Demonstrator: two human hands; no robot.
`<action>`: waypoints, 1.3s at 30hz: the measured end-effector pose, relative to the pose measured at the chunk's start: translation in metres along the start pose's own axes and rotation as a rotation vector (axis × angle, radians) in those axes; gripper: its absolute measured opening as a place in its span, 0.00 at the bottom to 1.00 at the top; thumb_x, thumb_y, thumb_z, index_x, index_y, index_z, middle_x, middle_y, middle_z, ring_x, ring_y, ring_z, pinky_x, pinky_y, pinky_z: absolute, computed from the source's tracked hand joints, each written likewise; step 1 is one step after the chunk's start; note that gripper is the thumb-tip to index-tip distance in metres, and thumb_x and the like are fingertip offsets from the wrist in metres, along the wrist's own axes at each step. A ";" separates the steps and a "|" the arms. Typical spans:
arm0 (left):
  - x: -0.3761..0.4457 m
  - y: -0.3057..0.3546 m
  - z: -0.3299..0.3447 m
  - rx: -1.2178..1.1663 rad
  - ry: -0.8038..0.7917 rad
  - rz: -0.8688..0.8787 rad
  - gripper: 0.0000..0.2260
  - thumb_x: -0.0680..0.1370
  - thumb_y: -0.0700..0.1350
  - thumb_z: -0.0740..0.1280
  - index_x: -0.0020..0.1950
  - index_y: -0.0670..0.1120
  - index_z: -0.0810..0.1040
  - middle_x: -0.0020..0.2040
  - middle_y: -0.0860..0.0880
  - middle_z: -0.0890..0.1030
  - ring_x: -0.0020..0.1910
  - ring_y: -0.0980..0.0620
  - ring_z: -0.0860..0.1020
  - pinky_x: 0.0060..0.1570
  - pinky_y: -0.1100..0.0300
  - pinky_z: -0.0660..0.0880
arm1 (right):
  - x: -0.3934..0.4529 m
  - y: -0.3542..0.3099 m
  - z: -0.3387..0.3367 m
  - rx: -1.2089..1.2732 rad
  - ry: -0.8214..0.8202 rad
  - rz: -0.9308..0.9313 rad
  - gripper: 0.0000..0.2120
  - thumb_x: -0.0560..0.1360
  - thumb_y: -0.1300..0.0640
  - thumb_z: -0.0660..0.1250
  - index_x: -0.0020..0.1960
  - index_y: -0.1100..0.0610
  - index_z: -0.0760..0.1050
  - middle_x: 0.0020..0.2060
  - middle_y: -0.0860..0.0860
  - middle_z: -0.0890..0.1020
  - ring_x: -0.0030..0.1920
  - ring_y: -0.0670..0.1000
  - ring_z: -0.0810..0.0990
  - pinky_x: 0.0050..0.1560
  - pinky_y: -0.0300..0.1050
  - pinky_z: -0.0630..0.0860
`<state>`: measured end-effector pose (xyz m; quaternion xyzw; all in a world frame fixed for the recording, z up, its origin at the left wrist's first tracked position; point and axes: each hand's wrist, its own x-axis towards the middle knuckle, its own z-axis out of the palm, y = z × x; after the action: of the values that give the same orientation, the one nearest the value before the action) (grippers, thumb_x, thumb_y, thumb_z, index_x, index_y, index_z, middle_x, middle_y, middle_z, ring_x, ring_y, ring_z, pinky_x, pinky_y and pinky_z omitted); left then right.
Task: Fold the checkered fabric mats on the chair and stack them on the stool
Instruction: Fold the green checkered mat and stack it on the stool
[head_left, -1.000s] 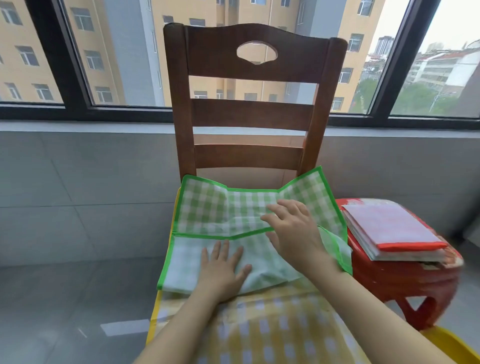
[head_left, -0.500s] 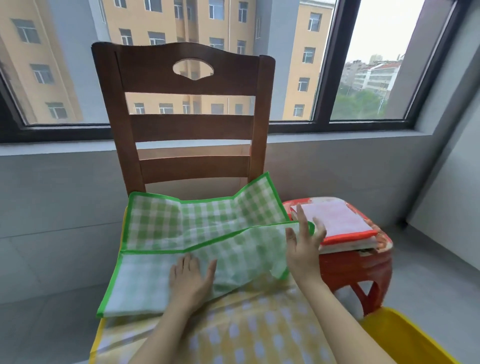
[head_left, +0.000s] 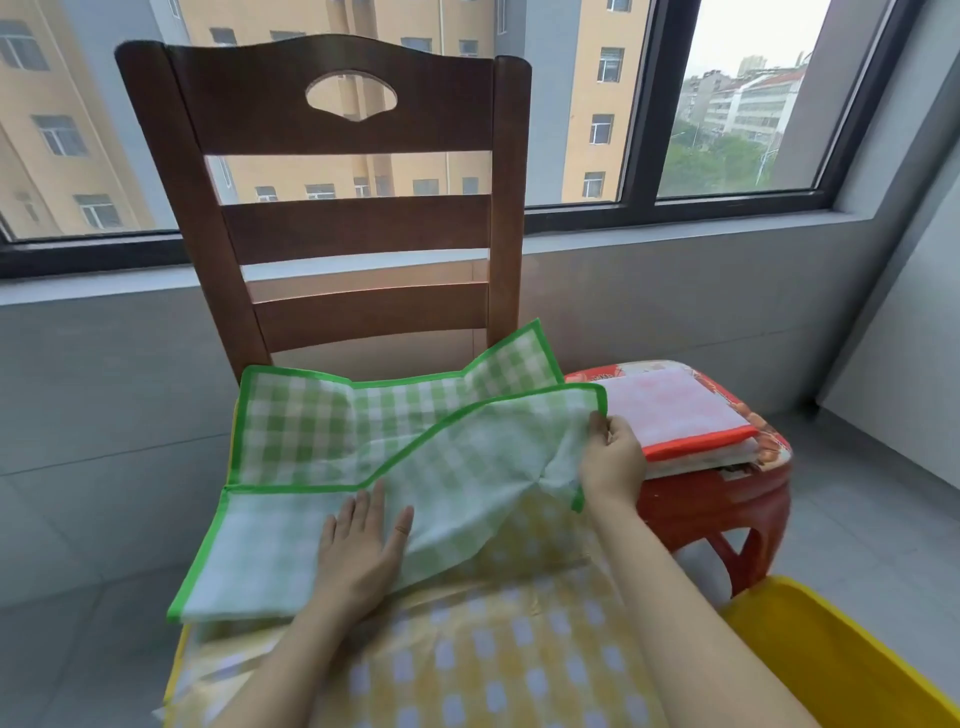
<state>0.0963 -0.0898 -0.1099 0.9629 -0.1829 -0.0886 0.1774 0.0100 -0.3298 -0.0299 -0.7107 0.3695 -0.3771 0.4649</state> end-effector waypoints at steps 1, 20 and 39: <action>0.001 -0.005 -0.001 0.006 -0.007 0.011 0.30 0.79 0.62 0.43 0.77 0.50 0.41 0.79 0.50 0.45 0.77 0.52 0.43 0.75 0.53 0.40 | 0.005 0.000 -0.007 -0.031 -0.036 -0.025 0.13 0.80 0.55 0.58 0.39 0.59 0.70 0.34 0.57 0.75 0.40 0.57 0.72 0.37 0.45 0.60; -0.005 -0.010 -0.002 0.107 0.007 0.060 0.30 0.79 0.63 0.42 0.77 0.52 0.39 0.79 0.48 0.43 0.77 0.52 0.41 0.75 0.53 0.38 | -0.030 0.042 -0.046 -0.114 -0.178 0.000 0.18 0.81 0.51 0.55 0.33 0.54 0.66 0.28 0.49 0.72 0.33 0.51 0.70 0.34 0.47 0.62; -0.010 -0.002 -0.005 0.274 -0.034 0.020 0.32 0.77 0.67 0.44 0.77 0.56 0.42 0.78 0.46 0.42 0.77 0.49 0.41 0.74 0.47 0.39 | -0.003 0.093 -0.067 -0.966 -0.357 -0.121 0.16 0.82 0.48 0.50 0.45 0.54 0.71 0.45 0.53 0.82 0.43 0.55 0.72 0.53 0.49 0.62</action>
<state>0.0891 -0.0821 -0.1049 0.9747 -0.2057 -0.0772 0.0421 -0.0659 -0.3802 -0.0989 -0.9177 0.3746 -0.0624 0.1170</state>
